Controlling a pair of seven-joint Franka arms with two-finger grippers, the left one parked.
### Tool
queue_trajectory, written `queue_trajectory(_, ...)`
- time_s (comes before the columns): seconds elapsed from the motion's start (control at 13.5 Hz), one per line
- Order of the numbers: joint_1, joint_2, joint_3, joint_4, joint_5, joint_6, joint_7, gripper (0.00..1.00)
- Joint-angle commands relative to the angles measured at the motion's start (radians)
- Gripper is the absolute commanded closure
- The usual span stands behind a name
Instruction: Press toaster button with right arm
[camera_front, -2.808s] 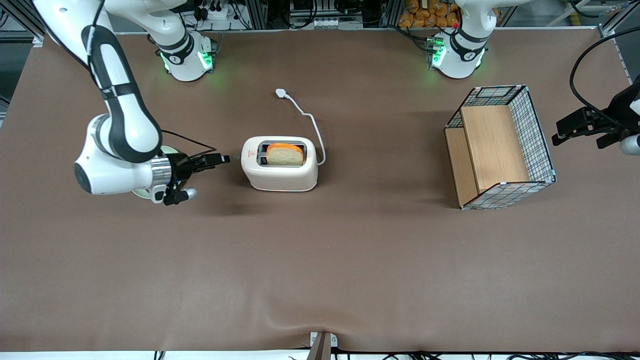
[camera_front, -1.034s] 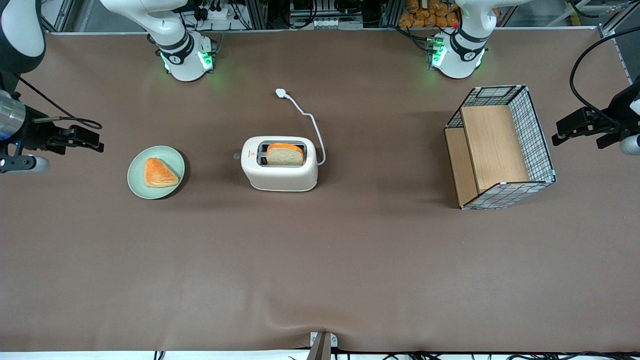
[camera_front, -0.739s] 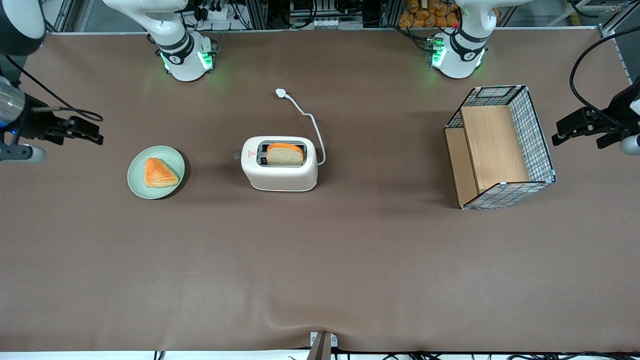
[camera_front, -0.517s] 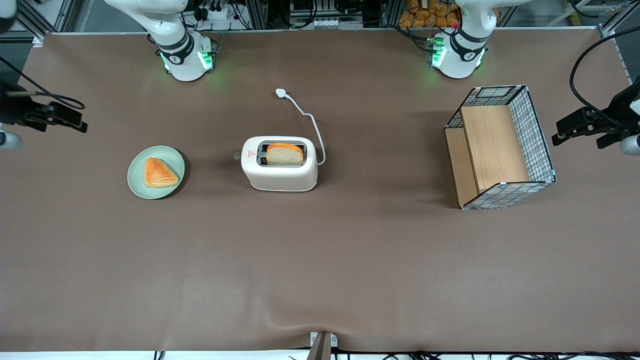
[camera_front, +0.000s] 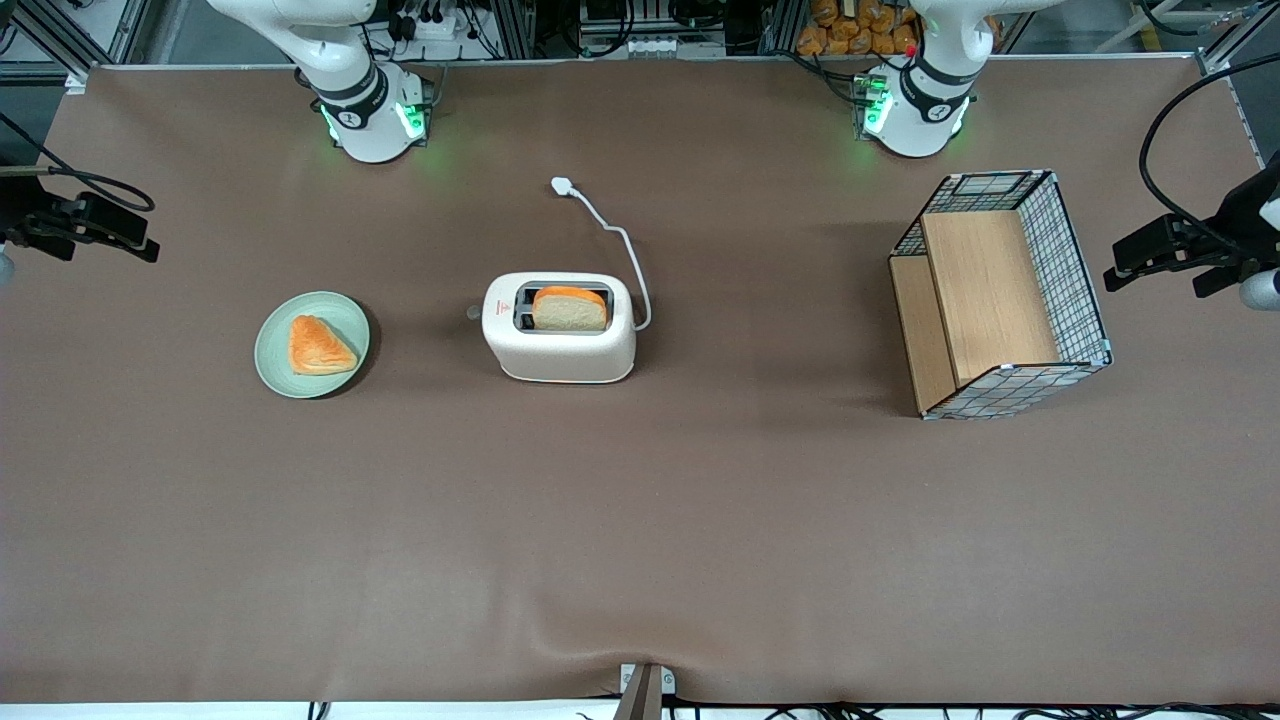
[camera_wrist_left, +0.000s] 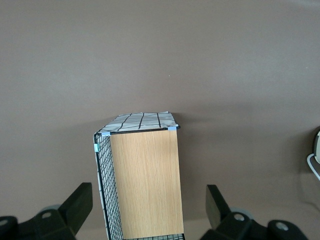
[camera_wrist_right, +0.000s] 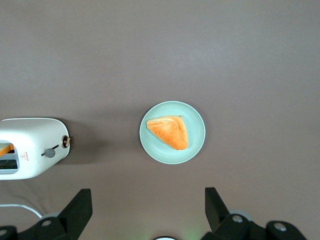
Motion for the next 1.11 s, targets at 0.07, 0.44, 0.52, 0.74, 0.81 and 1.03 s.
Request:
queue_trajectory(0.07,0.027,-0.012,-0.026,0.005,-0.012,-0.037,0.007,0.00)
queue_trajectory(0.44,0.029,-0.009,-0.043,0.014,-0.010,-0.040,0.004,0.00)
queue_trajectory(0.52,0.029,-0.010,-0.043,0.023,-0.012,-0.042,0.006,0.00)
queue_trajectory(0.74,0.030,-0.010,-0.043,0.043,-0.018,-0.069,0.004,0.00)
queue_trajectory(0.81,0.032,-0.010,-0.043,0.043,-0.018,-0.069,0.004,0.00)
queue_trajectory(1.03,0.030,-0.012,-0.043,0.043,-0.018,-0.069,0.006,0.00)
